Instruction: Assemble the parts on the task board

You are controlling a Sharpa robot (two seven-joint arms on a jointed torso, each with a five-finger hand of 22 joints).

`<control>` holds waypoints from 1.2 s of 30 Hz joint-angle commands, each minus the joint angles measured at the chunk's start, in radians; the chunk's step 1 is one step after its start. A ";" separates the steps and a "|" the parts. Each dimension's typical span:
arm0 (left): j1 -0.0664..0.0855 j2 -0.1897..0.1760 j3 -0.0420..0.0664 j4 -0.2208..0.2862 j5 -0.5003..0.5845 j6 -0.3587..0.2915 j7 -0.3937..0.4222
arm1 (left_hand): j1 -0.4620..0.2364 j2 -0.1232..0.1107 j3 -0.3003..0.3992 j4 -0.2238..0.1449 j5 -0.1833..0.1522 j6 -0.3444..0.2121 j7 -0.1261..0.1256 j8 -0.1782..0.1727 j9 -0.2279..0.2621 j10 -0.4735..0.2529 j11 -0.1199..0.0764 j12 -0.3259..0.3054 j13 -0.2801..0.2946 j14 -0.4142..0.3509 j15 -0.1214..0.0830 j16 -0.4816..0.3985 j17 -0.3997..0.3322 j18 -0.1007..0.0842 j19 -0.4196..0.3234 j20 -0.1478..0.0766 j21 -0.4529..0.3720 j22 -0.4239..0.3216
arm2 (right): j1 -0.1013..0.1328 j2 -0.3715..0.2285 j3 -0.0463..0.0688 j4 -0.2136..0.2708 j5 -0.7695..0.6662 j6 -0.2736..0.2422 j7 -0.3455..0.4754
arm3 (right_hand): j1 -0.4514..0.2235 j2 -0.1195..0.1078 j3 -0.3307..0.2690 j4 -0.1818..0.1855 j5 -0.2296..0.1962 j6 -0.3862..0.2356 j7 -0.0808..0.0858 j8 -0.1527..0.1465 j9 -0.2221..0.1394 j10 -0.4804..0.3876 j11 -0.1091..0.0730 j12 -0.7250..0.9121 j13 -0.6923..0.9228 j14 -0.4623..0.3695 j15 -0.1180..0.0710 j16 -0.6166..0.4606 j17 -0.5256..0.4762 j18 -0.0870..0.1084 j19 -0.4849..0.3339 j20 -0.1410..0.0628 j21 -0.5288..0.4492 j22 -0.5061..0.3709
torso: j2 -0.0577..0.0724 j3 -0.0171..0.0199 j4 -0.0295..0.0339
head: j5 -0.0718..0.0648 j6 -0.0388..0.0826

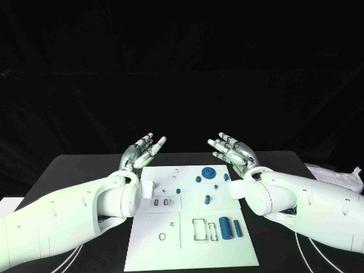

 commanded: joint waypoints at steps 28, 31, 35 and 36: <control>0.028 -0.203 0.011 0.200 0.001 0.131 0.022 | 0.154 0.099 0.018 -0.071 0.002 0.741 0.062 0.120 0.039 0.889 -0.062 0.124 0.052 0.888 -0.114 0.232 0.156 0.075 0.786 -0.072 0.361 0.153 | 0.047 -0.078 0.034 -0.008 -0.834 0.057 -0.138 | 0.186 -0.052 0.213 -0.133 -0.049 0.832 0.074 0.056 0.045 0.892 -0.087 0.044 0.033 0.930 -0.109 0.078 0.039 0.093 0.621 -0.052 0.254 0.067 | 0.100 -0.0071 0.0018 | -0.011 0.025; 0.032 -0.230 0.014 0.240 0.001 0.150 0.012 | 0.160 0.097 0.021 -0.078 0.002 0.758 0.053 0.115 0.040 0.912 -0.073 0.114 0.054 0.932 -0.129 0.250 0.188 0.074 0.833 -0.089 0.393 0.168 | 0.054 -0.084 0.045 0.000 -0.964 0.072 -0.193 | 0.197 -0.068 0.229 -0.144 -0.064 0.855 0.065 0.056 0.046 0.928 -0.100 0.043 0.034 0.981 -0.127 0.086 0.040 0.093 0.672 -0.077 0.294 0.084 | 0.122 -0.0105 0.0051 | -0.017 0.030; 0.037 -0.261 0.018 0.294 0.039 0.182 -0.006 | 0.163 0.095 0.024 -0.083 0.001 0.772 0.046 0.107 0.041 0.931 -0.080 0.101 0.054 0.962 -0.141 0.265 0.222 0.072 0.869 -0.103 0.430 0.188 | 0.064 -0.084 0.057 0.008 -1.152 0.115 -0.286 | 0.206 -0.082 0.224 -0.149 -0.085 0.881 0.053 0.054 0.046 0.968 -0.115 0.041 0.035 1.058 -0.155 0.100 0.042 0.091 0.741 -0.111 0.376 0.126 | 0.147 -0.0151 0.0109 | -0.030 0.039; 0.038 -0.269 0.019 0.308 0.053 0.189 -0.011 | 0.164 0.094 0.025 -0.085 0.001 0.773 0.046 0.105 0.040 0.933 -0.081 0.098 0.054 0.966 -0.142 0.268 0.229 0.072 0.873 -0.105 0.436 0.192 | 0.066 -0.083 0.059 0.010 -1.199 0.132 -0.313 | 0.207 -0.085 0.219 -0.148 -0.091 0.887 0.049 0.054 0.047 0.977 -0.120 0.041 0.035 1.082 -0.163 0.106 0.043 0.090 0.759 -0.121 0.403 0.140 | 0.155 -0.0163 0.0126 | -0.034 0.045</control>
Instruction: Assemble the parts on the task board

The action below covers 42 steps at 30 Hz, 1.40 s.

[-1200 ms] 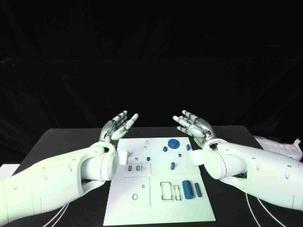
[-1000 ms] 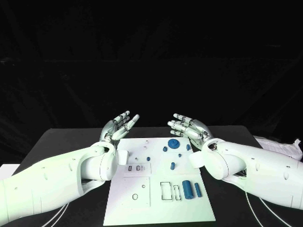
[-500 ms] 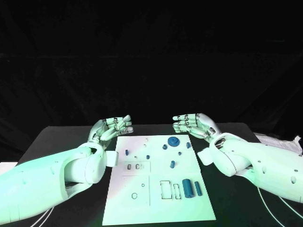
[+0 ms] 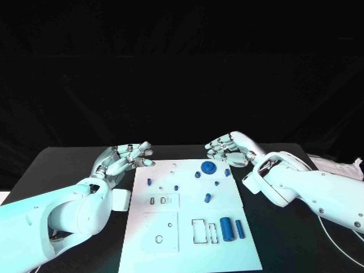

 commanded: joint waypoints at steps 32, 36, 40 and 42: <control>0.057 -0.061 0.006 0.146 0.077 0.110 -0.043 | 0.010 -0.005 0.001 -0.015 -0.005 0.006 0.004 -0.024 -0.002 0.005 0.003 -0.031 -0.003 0.009 -0.001 0.013 0.046 0.008 0.011 -0.006 0.041 0.027 | 0.060 0.088 0.012 -0.021 -0.734 0.296 -0.370 | 0.017 -0.114 0.062 0.121 -0.076 0.049 -0.061 -0.021 -0.001 0.026 -0.058 -0.017 0.000 0.342 -0.098 0.732 0.459 -0.010 0.186 -0.117 0.672 0.459 | 0.129 -0.0112 0.0416 | -0.036 0.042; 0.057 -0.061 0.006 0.146 0.077 0.109 -0.044 | 0.010 -0.005 0.001 -0.015 -0.005 0.006 0.004 -0.024 -0.002 0.005 0.003 -0.031 -0.003 0.009 -0.001 0.013 0.046 0.008 0.011 -0.006 0.041 0.027 | 0.060 0.096 0.012 -0.027 -0.741 0.307 -0.375 | 0.019 -0.115 0.063 0.129 -0.080 0.050 -0.063 -0.021 0.000 0.026 -0.058 -0.017 0.000 0.341 -0.098 0.774 0.506 -0.015 0.194 -0.115 0.702 0.498 | 0.132 -0.0119 0.0439 | -0.037 0.044; 0.057 -0.061 0.006 0.147 0.077 0.109 -0.045 | 0.009 -0.005 0.000 -0.015 -0.005 0.006 0.004 -0.025 -0.002 0.004 0.004 -0.033 -0.004 0.008 -0.001 0.014 0.048 0.007 0.010 -0.006 0.043 0.028 | 0.060 0.102 0.012 -0.031 -0.745 0.327 -0.378 | 0.023 -0.114 0.068 0.136 -0.080 0.055 -0.065 -0.020 0.000 0.034 -0.059 -0.016 0.001 0.346 -0.101 0.845 0.587 -0.025 0.222 -0.116 0.755 0.569 | 0.134 -0.0116 0.0457 | -0.036 0.042; 0.057 -0.061 0.006 0.147 0.077 0.109 -0.046 | 0.009 -0.005 0.000 -0.015 -0.005 0.006 0.004 -0.025 -0.002 0.004 0.004 -0.033 -0.004 0.008 -0.001 0.014 0.048 0.007 0.010 -0.006 0.043 0.028 | 0.060 0.104 0.012 -0.034 -0.746 0.337 -0.380 | 0.025 -0.116 0.069 0.139 -0.081 0.056 -0.065 -0.020 0.000 0.035 -0.060 -0.017 0.001 0.347 -0.101 0.869 0.615 -0.028 0.230 -0.116 0.772 0.592 | 0.136 -0.0109 0.0458 | -0.037 0.042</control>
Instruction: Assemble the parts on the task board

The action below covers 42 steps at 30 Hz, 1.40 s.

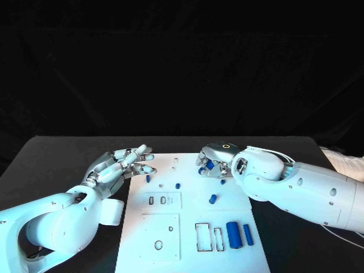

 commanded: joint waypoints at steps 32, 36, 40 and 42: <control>0.003 -0.001 0.001 0.005 0.003 0.003 0.007 | 0.009 0.000 0.003 -0.011 -0.005 0.000 0.007 -0.011 -0.001 0.000 0.008 -0.012 -0.002 0.004 0.003 0.009 0.016 0.008 -0.001 0.000 0.015 0.008 | 0.008 0.053 0.002 -0.004 -0.054 -0.224 -0.035 | 0.071 0.034 0.104 -0.025 -0.075 0.105 -0.004 0.005 0.023 0.122 -0.023 -0.006 0.003 0.027 -0.022 0.281 0.308 -0.074 0.180 -0.012 0.285 0.423 | 0.015 -0.0028 0.0150 | 0.001 0.012; 0.003 0.000 0.001 0.005 0.003 0.003 0.006 | 0.009 0.000 0.003 -0.011 -0.005 0.000 0.007 -0.011 -0.001 0.000 0.008 -0.013 -0.002 0.003 0.003 0.010 0.017 0.008 -0.001 0.000 0.016 0.009 | 0.013 0.078 0.002 -0.026 -0.054 -0.233 -0.040 | 0.071 0.032 0.107 -0.025 -0.075 0.103 -0.003 0.002 0.023 0.119 -0.021 -0.007 0.002 0.027 -0.022 0.283 0.311 -0.074 0.180 -0.012 0.287 0.426 | 0.015 -0.0028 0.0162 | 0.003 0.012; 0.003 0.001 0.001 0.004 0.003 0.003 0.005 | 0.009 0.000 0.003 -0.011 -0.005 0.000 0.007 -0.011 -0.001 0.000 0.008 -0.013 -0.002 0.003 0.003 0.010 0.017 0.008 -0.001 0.000 0.016 0.009 | 0.015 0.112 0.002 -0.058 -0.054 -0.237 -0.039 | 0.070 0.032 0.108 -0.025 -0.075 0.102 -0.003 0.001 0.022 0.116 -0.021 -0.007 0.002 0.027 -0.021 0.285 0.312 -0.074 0.179 -0.011 0.288 0.427 | 0.016 -0.0030 0.0172 | 0.004 0.012; 0.004 0.001 0.001 0.005 0.003 0.003 0.005 | 0.009 0.000 0.003 -0.011 -0.005 0.000 0.007 -0.011 -0.001 0.000 0.008 -0.013 -0.002 0.003 0.003 0.010 0.017 0.008 -0.001 0.000 0.016 0.009 | 0.016 0.125 0.002 -0.072 -0.054 -0.237 -0.038 | 0.069 0.032 0.110 -0.026 -0.075 0.101 -0.002 0.000 0.022 0.114 -0.020 -0.007 0.002 0.026 -0.020 0.286 0.313 -0.074 0.180 -0.010 0.290 0.429 | 0.016 -0.0023 0.0162 | 0.006 0.012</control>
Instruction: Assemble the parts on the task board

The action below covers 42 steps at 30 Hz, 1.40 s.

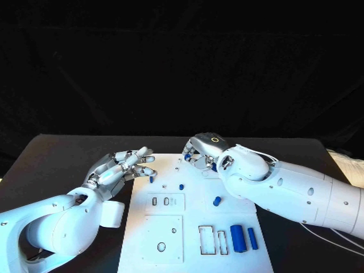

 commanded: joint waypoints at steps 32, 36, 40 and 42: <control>0.007 0.005 0.001 0.007 0.002 0.008 0.000 | 0.008 -0.002 -0.003 -0.007 -0.005 -0.001 0.009 -0.010 -0.001 -0.002 0.009 -0.008 -0.001 0.000 0.004 0.006 0.007 0.008 -0.005 0.000 0.008 0.004 | 0.002 0.104 -0.015 -0.113 -0.018 0.029 -0.005 | 0.001 -0.001 0.023 -0.010 -0.004 -0.013 0.010 -0.008 -0.002 0.006 -0.020 -0.003 0.001 0.023 0.005 0.009 -0.002 -0.012 -0.002 0.010 0.012 0.006 | 0.008 -0.0011 0.0067 | 0.004 0.001; 0.008 0.004 0.001 0.007 0.002 0.008 -0.001 | 0.008 -0.002 -0.003 -0.007 -0.005 -0.001 0.009 -0.010 -0.001 -0.002 0.009 -0.008 -0.001 0.000 0.004 0.006 0.007 0.008 -0.005 0.000 0.008 0.004 | 0.002 0.106 -0.016 -0.119 -0.020 0.037 -0.010 | -0.007 -0.006 0.023 -0.007 -0.006 -0.024 0.012 -0.009 -0.004 -0.006 -0.017 -0.003 0.000 0.020 0.008 0.008 -0.007 -0.011 -0.006 0.013 0.012 0.005 | 0.008 -0.0014 0.0061 | 0.004 0.001; 0.008 0.004 0.001 0.007 0.002 0.007 -0.003 | 0.007 -0.002 -0.004 -0.008 -0.007 -0.002 0.010 -0.012 -0.001 -0.003 0.010 -0.010 -0.002 -0.001 0.005 0.005 0.010 0.007 -0.007 0.001 0.010 0.006 | 0.002 0.107 -0.016 -0.125 -0.020 0.040 -0.019 | -0.032 -0.030 0.016 0.006 -0.010 -0.078 0.022 -0.012 -0.016 -0.070 -0.004 -0.005 -0.002 0.006 0.019 -0.016 -0.050 -0.004 -0.034 0.022 -0.003 -0.030 | 0.009 -0.0015 0.0068 | 0.005 0.001; 0.008 0.004 0.001 0.007 0.002 0.006 -0.003 | 0.006 -0.002 -0.004 -0.008 -0.007 -0.003 0.010 -0.013 -0.001 -0.003 0.010 -0.011 -0.002 -0.003 0.006 0.005 0.011 0.007 -0.008 0.001 0.011 0.006 | 0.002 0.107 -0.016 -0.127 -0.019 0.035 -0.024 | -0.049 -0.055 -0.004 0.014 -0.031 -0.134 0.031 -0.011 -0.027 -0.162 0.016 -0.004 -0.004 -0.013 0.032 -0.058 -0.116 0.008 -0.080 0.034 -0.037 -0.097 | 0.009 -0.0010 0.0069 | 0.005 0.002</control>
